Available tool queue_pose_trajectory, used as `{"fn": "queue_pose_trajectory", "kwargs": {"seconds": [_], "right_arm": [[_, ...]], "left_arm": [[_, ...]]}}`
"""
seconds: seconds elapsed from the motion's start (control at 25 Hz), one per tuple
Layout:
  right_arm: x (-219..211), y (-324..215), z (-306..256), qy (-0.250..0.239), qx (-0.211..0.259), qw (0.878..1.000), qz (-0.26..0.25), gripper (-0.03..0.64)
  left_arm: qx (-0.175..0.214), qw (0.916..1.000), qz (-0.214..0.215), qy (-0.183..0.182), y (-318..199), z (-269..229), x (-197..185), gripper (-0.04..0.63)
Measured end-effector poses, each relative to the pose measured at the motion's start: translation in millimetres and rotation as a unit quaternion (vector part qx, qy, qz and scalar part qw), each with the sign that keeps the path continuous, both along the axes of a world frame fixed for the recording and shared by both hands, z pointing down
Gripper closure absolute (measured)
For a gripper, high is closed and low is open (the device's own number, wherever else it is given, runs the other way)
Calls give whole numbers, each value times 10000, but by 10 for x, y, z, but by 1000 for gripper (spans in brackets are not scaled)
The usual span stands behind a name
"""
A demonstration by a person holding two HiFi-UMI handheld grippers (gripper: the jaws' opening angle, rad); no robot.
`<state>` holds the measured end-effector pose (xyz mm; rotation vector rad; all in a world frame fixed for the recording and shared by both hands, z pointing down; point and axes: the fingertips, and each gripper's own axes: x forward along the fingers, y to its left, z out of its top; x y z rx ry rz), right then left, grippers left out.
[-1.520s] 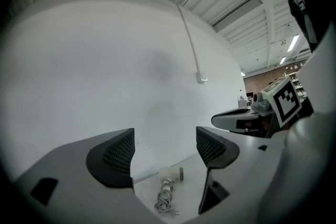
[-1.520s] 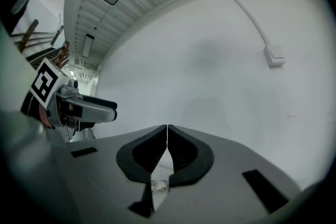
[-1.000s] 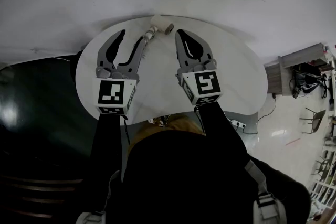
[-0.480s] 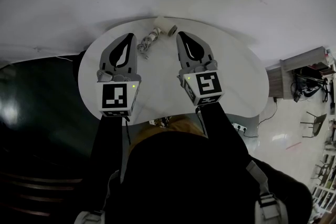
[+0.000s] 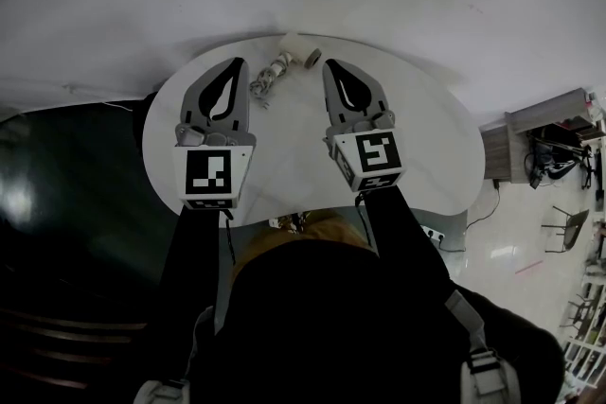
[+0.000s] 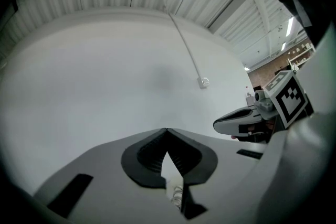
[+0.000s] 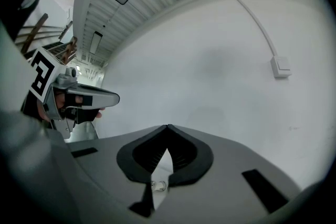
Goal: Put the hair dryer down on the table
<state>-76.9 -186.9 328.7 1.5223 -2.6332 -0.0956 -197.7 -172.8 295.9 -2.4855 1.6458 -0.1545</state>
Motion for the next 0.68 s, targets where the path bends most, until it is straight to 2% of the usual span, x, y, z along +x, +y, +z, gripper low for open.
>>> {"fn": "queue_pose_trajectory", "kwargs": {"seconds": [0.32,0.68], "right_arm": [[82,8,31,-1,-46,10000,17,591],[206,63,33,27,-66,10000,45,591]], "left_arm": [[-61,10000,19,-58,-15,84,60,580],[-148,9991,25,387,8,-36,185,580]]}}
